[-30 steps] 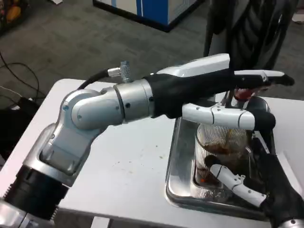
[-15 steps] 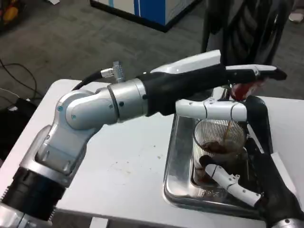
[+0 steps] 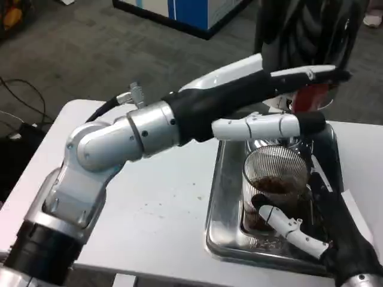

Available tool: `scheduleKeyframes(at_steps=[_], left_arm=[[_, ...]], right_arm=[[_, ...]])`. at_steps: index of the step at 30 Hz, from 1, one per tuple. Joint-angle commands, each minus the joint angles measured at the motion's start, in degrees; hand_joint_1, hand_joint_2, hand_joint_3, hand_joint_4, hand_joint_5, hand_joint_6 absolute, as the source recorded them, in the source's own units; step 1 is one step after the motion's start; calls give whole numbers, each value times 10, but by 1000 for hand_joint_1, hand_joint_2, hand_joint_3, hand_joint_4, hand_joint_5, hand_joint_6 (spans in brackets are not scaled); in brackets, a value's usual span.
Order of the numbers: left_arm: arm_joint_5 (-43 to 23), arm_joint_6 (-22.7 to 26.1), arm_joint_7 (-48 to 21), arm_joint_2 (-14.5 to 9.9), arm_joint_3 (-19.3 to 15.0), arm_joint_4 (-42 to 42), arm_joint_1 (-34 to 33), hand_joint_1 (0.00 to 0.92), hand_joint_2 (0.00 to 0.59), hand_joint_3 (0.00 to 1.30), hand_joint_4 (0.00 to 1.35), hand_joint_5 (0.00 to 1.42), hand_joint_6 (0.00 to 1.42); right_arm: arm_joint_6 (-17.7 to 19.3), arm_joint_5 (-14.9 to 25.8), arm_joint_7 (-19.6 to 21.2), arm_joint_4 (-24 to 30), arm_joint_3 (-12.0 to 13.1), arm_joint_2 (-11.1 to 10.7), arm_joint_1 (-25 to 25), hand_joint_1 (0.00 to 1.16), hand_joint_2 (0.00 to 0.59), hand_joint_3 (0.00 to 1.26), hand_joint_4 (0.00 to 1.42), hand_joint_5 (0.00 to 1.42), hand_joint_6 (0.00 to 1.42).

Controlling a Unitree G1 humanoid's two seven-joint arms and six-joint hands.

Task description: Grasp the cup under the faucet to collect the drink, then remove the cup.

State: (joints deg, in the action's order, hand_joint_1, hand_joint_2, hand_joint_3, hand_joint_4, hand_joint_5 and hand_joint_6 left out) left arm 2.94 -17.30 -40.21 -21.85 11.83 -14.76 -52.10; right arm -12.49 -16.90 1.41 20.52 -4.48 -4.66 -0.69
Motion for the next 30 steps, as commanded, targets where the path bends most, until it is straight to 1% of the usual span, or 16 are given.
scheduleKeyframes(at_steps=[1,8,14,21,25,30], left_arm=[[-6,-15,21,6,-20,4,10,0,138,112,27,112,69],[-15,-17,27,7,-37,31,23,0,142,122,37,139,97],[-27,-8,26,0,-51,76,54,0,152,168,90,176,130],[-30,13,26,-25,-65,140,116,0,150,172,104,195,145],[-33,26,28,-36,-75,171,151,0,151,178,107,196,147],[-38,43,28,-55,-93,212,202,0,146,181,113,197,148]], right_arm=[[-5,2,3,-4,4,2,0,614,214,0,0,0,0],[-5,2,2,-3,4,1,-2,614,214,0,0,0,0],[-4,2,3,-1,3,2,-3,610,219,0,0,0,0],[-2,-2,11,2,1,6,-8,606,222,0,0,0,0],[-5,-5,19,2,-4,12,-7,604,221,0,0,2,0],[-12,-12,25,-3,-10,22,3,603,218,0,0,3,0]])
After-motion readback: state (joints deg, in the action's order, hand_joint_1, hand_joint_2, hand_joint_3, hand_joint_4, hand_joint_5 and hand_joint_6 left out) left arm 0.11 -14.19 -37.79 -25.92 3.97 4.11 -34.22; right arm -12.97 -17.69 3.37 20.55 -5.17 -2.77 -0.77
